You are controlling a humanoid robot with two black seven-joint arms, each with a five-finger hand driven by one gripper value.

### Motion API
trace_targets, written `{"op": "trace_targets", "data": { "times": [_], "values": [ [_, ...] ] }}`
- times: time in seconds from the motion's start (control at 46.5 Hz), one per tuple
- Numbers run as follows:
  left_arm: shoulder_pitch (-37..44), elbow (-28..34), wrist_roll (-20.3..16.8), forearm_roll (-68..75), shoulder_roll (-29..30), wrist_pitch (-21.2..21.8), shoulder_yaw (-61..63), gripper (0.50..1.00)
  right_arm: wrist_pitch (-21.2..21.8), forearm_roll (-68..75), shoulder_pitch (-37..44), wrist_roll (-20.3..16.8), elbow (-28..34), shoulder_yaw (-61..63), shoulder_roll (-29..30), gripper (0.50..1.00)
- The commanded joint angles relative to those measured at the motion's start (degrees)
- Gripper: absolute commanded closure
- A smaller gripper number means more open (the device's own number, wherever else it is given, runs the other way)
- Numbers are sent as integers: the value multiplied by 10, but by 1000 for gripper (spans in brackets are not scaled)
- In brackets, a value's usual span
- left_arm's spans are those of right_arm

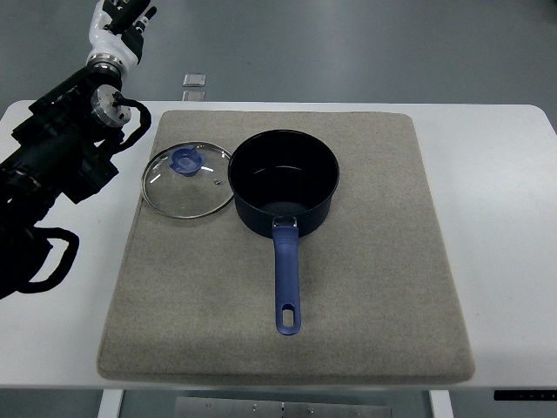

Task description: Open pot lid and place left with left hand

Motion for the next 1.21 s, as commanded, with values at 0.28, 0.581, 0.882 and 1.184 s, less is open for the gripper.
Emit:
{"op": "trace_targets", "data": {
  "times": [0.28, 0.581, 0.882, 1.184],
  "values": [
    [0, 0, 0, 1, 3, 1, 4, 581, -2, -2, 0, 0, 0, -1, 0, 583],
    [-1, 0, 0, 1, 3, 1, 3, 581, 0, -5, 1, 0, 8, 0, 0, 583],
    [-1, 0, 0, 1, 3, 1, 1, 581, -1, -5, 3, -2, 6, 2, 0, 583],
    [-1, 0, 0, 1, 3, 1, 1, 581, 0, -1, 3, -2, 3, 0, 0, 583]
  ]
}}
